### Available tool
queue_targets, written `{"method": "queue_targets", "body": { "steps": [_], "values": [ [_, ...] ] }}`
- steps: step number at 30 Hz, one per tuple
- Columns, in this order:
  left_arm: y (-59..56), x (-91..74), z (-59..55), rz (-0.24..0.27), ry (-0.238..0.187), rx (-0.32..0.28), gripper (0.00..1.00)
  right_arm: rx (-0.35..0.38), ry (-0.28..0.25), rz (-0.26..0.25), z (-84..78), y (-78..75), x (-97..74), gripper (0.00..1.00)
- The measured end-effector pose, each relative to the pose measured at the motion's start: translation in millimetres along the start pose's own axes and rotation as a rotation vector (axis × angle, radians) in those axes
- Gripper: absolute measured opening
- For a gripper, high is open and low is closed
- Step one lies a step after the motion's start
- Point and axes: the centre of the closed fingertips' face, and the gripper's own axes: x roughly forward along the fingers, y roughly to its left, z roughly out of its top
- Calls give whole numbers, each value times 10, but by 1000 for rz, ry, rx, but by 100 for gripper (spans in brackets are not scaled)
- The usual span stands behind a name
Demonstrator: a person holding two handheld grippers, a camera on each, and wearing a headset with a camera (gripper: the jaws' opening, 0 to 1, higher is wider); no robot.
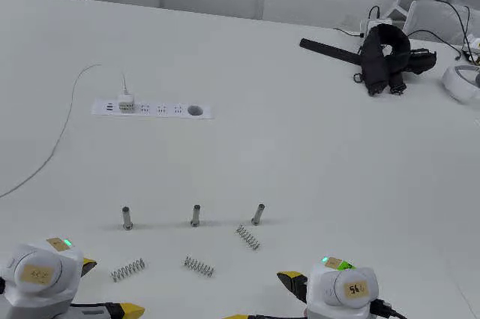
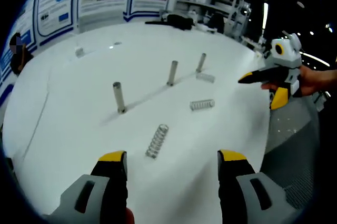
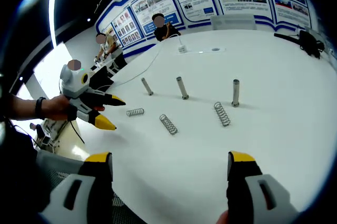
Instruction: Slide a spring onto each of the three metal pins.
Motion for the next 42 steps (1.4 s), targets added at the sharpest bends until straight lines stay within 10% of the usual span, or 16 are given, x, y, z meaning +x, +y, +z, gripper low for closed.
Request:
{"method": "queue_targets", "body": {
  "steps": [42],
  "values": [
    [160,283,-43,66,97,181,13,9,3,-3,-19,-14,-5,91]
  ]
}}
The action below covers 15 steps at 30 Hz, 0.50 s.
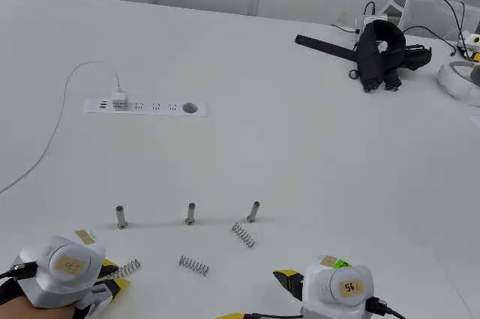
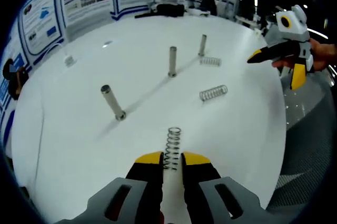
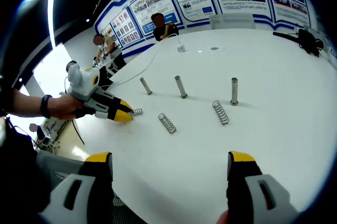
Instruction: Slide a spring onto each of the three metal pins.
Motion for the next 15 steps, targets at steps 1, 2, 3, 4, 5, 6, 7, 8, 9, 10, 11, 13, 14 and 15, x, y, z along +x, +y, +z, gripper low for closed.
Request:
{"method": "queue_targets", "body": {
  "steps": [1,2,3,4,5,6,7,8,9,10,11,13,14,15],
  "values": [
    [0,-2,-4,1,3,8,12,0,0,1,-1,2,0,91],
    [-5,-3,-2,1,4,6,12,-2,1,1,-2,2,0,91],
    [-1,-5,-7,5,8,7,11,-2,1,1,-2,3,0,91],
    [3,-9,-16,8,12,8,11,-2,1,2,-1,4,0,91],
    [3,-12,-24,8,14,7,11,-2,-1,3,3,7,-1,91],
    [0,-16,-31,6,16,2,11,-1,-2,3,5,7,-2,91],
    [-13,-22,-42,2,18,-7,11,0,-3,3,10,4,-2,91],
    [-24,-29,-51,-2,19,-9,11,1,-4,3,13,3,-3,91],
    [-36,-35,-59,-5,20,-11,11,4,-6,4,17,7,-5,91],
    [-49,-51,-68,-8,19,-11,11,6,-8,7,23,12,-6,91],
    [-59,-63,-72,-8,19,-12,11,6,-8,7,26,14,-7,91],
    [-82,-107,-72,-9,13,-26,11,9,-9,11,29,25,-7,91],
    [-93,-126,-69,-9,10,-34,11,9,-10,12,29,28,-6,91],
    [-121,-148,-65,-11,4,-39,11,9,-9,13,26,32,-5,91]
  ]
}}
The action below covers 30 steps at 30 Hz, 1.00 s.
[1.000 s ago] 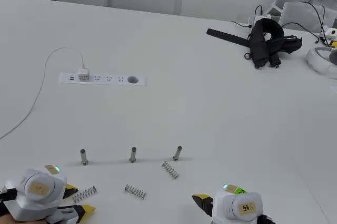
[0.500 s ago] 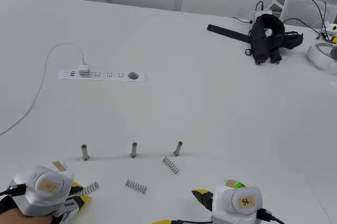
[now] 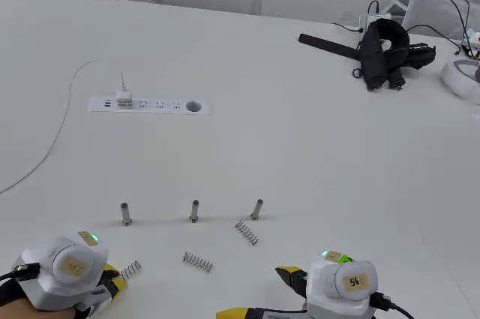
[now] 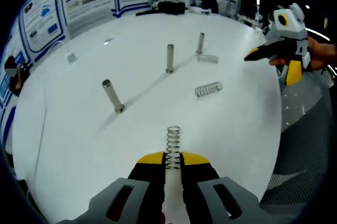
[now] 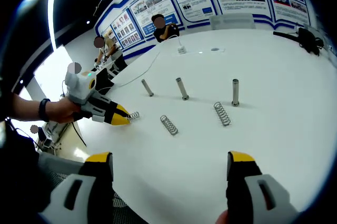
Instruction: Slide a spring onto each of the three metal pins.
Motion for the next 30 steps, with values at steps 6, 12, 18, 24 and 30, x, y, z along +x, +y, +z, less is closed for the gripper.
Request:
{"method": "queue_targets", "body": {
  "steps": [6,12,18,24,30],
  "values": [
    [-160,-84,26,-23,-19,6,11,0,7,18,-15,50,29,91],
    [-302,-176,134,-61,-48,-17,11,-1,0,54,10,130,38,88],
    [-398,-259,323,-77,-83,-1,11,-4,1,92,29,210,52,84],
    [-580,-321,484,-119,-117,1,11,-6,-16,128,106,285,68,82],
    [-817,-338,549,-161,-124,60,11,4,-35,158,174,329,56,78]
  ]
}}
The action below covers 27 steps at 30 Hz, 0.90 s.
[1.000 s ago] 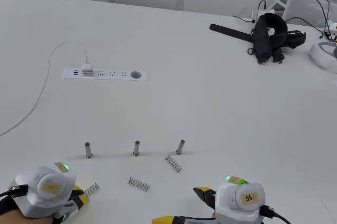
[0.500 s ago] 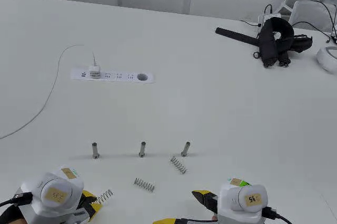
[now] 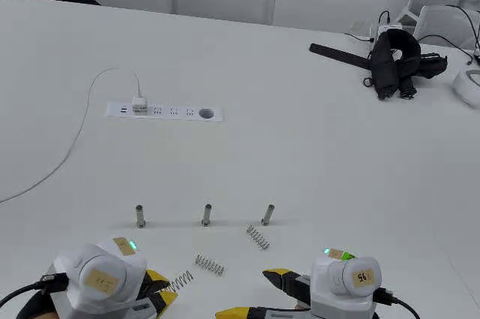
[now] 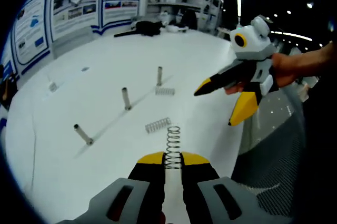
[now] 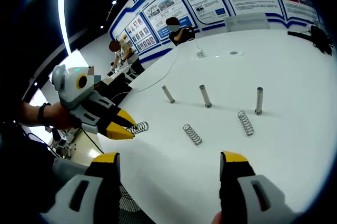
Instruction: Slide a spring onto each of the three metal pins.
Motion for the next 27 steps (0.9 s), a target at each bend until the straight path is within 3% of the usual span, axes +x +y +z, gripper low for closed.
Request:
{"method": "queue_targets", "body": {
  "steps": [5,16,27],
  "values": [
    [-128,17,47,-28,0,30,11,9,-16,37,40,61,-2,70],
    [-288,53,191,-65,-13,81,11,34,-47,147,153,275,-1,45],
    [-427,60,286,-98,-31,114,11,61,-43,225,162,407,10,30]
  ]
}}
